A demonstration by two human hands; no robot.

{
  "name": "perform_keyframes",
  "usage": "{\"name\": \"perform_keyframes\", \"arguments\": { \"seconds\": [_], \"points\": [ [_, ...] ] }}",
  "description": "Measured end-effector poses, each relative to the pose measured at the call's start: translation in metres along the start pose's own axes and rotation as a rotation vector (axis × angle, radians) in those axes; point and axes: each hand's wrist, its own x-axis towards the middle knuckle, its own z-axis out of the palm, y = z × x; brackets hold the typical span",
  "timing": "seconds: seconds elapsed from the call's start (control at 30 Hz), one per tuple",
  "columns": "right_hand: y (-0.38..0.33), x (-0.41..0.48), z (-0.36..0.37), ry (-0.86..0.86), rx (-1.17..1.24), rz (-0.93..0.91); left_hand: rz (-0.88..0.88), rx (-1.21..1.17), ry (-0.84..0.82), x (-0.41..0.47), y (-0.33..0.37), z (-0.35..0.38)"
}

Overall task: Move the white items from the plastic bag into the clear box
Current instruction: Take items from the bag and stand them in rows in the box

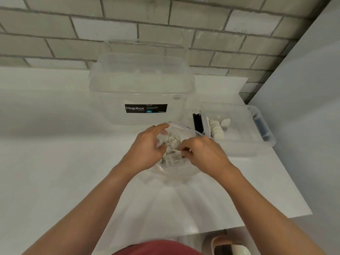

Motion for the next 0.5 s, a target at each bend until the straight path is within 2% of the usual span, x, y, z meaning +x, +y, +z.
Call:
{"name": "perform_keyframes", "arguments": {
  "seconds": [0.13, 0.27, 0.4, 0.5],
  "points": [
    [0.011, -0.022, -0.05, 0.119, 0.169, 0.073, -0.016, -0.049, 0.024, 0.004, -0.003, -0.001],
    [0.039, -0.032, -0.105, 0.372, 0.278, 0.187, -0.027, -0.069, 0.039, 0.007, -0.002, -0.003],
    [0.089, -0.012, -0.121, 0.537, 0.108, 0.269, -0.038, -0.069, 0.046, 0.005, 0.001, -0.001],
    [0.124, 0.011, -0.113, 0.479, -0.04, 0.336, -0.06, -0.081, 0.054, 0.004, 0.003, -0.002]
  ]
}}
